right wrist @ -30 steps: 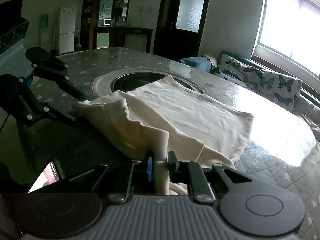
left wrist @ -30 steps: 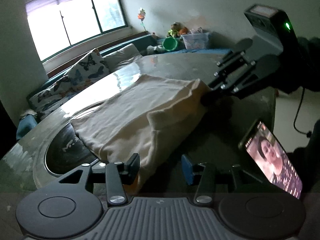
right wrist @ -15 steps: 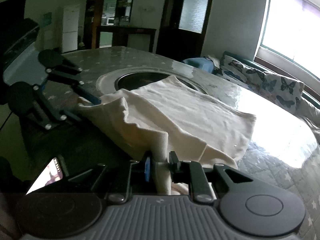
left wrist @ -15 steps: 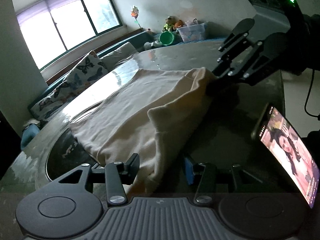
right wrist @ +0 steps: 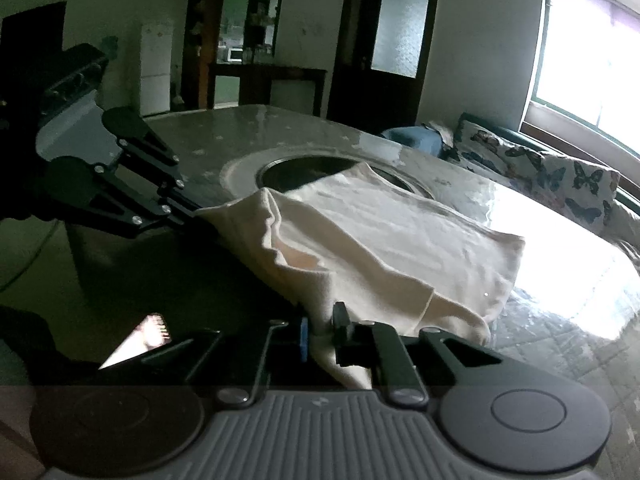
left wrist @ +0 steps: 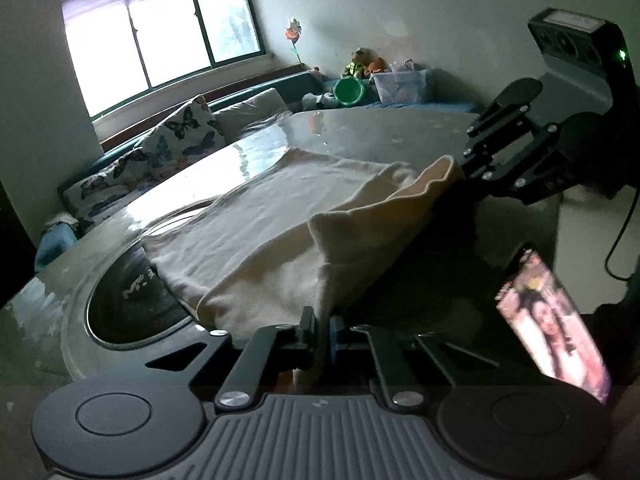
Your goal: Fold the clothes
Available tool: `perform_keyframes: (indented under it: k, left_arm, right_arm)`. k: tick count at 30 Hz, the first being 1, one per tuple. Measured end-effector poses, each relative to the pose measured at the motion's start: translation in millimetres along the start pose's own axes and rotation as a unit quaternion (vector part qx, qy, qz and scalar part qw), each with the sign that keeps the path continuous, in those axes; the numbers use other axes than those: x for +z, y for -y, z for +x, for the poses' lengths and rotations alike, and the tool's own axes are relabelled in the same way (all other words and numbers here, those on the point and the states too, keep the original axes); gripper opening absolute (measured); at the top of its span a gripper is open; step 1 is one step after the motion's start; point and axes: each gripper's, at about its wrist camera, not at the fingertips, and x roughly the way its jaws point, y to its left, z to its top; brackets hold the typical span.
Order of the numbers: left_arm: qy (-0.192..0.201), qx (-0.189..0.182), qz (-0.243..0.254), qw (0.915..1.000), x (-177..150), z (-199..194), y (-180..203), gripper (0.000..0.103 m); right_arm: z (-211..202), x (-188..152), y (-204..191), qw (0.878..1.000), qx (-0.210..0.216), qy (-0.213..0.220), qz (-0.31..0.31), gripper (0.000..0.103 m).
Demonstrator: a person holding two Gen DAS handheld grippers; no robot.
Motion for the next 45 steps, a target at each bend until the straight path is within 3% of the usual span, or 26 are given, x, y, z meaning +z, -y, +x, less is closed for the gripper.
perform_keyframes:
  k: [8,14,26,33,39,43,45]
  left_arm:
    - [0.021,-0.030,-0.010,0.9993,3.2,-49.5,10.1,0.007]
    - [0.032,-0.016,-0.009,0.9993,17.5,-51.9,3.5,0.007]
    - [0.047,0.035,-0.011,0.9982,63.8,17.4,-60.6,0.007]
    - [0.011,0.051,-0.030,0.9982,75.5,82.5,-101.8,0.007]
    - [-0.013,0.058,-0.053,0.9968,70.9,116.3,-120.3,0.008]
    - [-0.026,0.068,-0.063,0.9954,65.6,127.9,-125.7,0.011]
    - [-0.032,0.072,-0.066,0.9947,61.7,131.3,-126.2,0.011]
  right_arm:
    - [-50.8,13.6,-9.7,0.999,0.031,0.009,0.004,0.010]
    - [-59.6,38.4,5.1,0.999,0.037,0.022,0.011,0.010]
    - [17.0,85.1,79.9,1.000,0.002,0.022,0.019,0.010]
    - [83.6,89.9,118.4,0.999,-0.018,-0.016,0.042,0.010]
    - [126.2,76.8,134.7,0.997,-0.026,-0.038,0.064,0.012]
    - [143.8,67.2,137.2,0.996,-0.032,-0.046,0.076,0.020]
    - [149.2,61.8,139.5,0.995,-0.042,-0.046,0.083,0.034]
